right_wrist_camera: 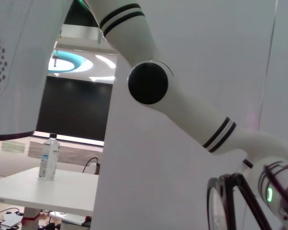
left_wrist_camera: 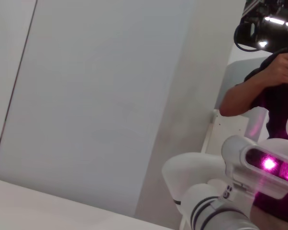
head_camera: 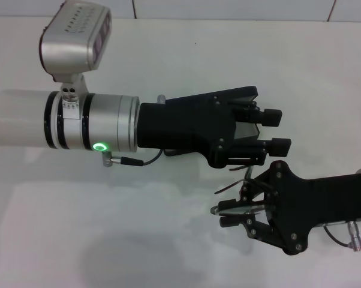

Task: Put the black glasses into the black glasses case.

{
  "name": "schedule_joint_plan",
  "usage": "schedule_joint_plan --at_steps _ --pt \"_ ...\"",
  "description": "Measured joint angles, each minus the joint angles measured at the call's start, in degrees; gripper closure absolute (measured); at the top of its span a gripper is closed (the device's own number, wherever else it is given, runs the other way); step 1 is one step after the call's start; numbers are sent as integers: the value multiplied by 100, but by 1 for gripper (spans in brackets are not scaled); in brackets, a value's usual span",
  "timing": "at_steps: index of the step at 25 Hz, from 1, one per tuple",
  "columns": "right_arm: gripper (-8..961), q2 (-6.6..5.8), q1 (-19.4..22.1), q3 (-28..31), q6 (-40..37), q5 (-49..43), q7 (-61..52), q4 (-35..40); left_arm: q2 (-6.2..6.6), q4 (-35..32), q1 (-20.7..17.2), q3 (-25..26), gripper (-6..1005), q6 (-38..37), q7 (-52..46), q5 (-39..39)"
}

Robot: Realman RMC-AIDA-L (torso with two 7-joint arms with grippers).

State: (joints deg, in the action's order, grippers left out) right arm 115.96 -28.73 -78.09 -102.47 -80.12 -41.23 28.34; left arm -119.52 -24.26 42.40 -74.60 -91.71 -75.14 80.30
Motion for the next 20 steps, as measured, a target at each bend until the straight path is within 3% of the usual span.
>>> schedule_joint_plan --at_steps 10,14,20 --pt "856 -46 54 70 215 -27 0 30 34 0 -60 99 434 105 58 39" --pt "855 -65 255 68 876 -151 15 368 106 0 -218 512 434 199 189 40" --pt "854 -7 900 -322 2645 -380 -256 1865 187 -17 -427 1125 434 215 381 41"
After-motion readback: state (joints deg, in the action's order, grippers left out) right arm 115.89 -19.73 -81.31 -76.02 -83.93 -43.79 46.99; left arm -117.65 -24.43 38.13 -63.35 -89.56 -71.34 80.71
